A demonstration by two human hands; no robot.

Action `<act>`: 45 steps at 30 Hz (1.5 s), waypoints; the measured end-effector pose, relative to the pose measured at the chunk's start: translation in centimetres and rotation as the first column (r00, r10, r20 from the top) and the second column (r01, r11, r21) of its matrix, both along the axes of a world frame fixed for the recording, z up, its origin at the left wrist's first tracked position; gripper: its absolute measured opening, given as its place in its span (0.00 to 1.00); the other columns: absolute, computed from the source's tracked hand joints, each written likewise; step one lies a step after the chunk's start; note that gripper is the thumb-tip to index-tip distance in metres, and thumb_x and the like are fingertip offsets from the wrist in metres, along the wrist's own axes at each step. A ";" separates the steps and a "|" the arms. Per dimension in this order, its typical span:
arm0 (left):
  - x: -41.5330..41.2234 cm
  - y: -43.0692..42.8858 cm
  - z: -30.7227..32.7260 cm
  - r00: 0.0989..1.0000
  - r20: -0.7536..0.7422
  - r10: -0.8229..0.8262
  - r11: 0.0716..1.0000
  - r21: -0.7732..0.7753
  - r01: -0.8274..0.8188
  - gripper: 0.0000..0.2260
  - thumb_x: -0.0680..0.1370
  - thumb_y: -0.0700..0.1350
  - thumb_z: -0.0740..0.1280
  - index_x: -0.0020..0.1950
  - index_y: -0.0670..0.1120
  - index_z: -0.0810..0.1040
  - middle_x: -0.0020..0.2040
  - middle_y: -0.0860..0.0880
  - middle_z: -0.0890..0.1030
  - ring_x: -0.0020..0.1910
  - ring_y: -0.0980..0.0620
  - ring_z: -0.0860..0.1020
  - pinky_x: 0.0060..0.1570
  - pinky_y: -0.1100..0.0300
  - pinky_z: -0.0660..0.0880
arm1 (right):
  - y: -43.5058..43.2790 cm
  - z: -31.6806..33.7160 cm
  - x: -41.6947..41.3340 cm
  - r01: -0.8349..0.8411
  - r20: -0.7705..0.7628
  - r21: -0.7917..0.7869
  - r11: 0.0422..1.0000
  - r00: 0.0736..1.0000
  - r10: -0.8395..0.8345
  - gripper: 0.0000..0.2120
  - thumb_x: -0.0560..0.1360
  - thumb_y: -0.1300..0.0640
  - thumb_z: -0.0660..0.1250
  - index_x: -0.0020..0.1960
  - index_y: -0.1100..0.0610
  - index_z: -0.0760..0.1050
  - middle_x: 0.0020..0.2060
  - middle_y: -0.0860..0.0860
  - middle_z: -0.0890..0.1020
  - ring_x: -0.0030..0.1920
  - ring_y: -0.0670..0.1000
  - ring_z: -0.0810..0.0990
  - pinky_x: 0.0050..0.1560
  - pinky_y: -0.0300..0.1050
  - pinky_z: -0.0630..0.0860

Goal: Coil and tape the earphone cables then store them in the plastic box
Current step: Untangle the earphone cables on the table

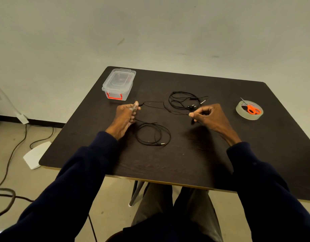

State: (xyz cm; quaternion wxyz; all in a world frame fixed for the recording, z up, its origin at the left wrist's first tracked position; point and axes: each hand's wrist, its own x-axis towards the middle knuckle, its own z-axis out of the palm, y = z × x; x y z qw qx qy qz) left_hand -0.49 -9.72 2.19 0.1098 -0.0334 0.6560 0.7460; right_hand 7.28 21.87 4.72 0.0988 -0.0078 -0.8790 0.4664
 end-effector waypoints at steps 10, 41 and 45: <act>1.0 0.4 1.2 0.983 -0.104 -0.149 0.937 -0.333 0.106 0.20 0.77 0.58 0.74 0.33 0.47 0.76 0.25 0.55 0.70 0.24 0.60 0.64 0.26 0.66 0.62 | 0.6 -0.7 0.4 -0.014 0.124 0.012 1.000 0.992 0.013 0.09 0.75 0.50 0.76 0.45 0.56 0.85 0.35 0.60 0.85 0.32 0.50 0.79 0.36 0.44 0.76; -0.7 0.5 -0.4 0.980 -0.192 0.059 0.952 -0.284 -0.113 0.10 0.83 0.45 0.68 0.45 0.42 0.83 0.46 0.42 0.87 0.39 0.51 0.85 0.33 0.69 0.75 | -2.5 1.8 -1.9 -0.172 0.145 0.102 0.980 0.977 0.157 0.07 0.82 0.58 0.68 0.50 0.54 0.85 0.32 0.51 0.81 0.26 0.45 0.75 0.29 0.41 0.74; 0.2 1.0 0.2 0.840 -0.500 -0.208 0.772 -0.612 -0.173 0.13 0.78 0.36 0.73 0.61 0.46 0.85 0.64 0.49 0.82 0.64 0.53 0.79 0.66 0.61 0.73 | -4.7 1.7 -2.6 -0.226 0.103 0.171 0.959 0.972 0.210 0.08 0.81 0.57 0.68 0.50 0.58 0.86 0.31 0.50 0.83 0.24 0.41 0.72 0.28 0.35 0.69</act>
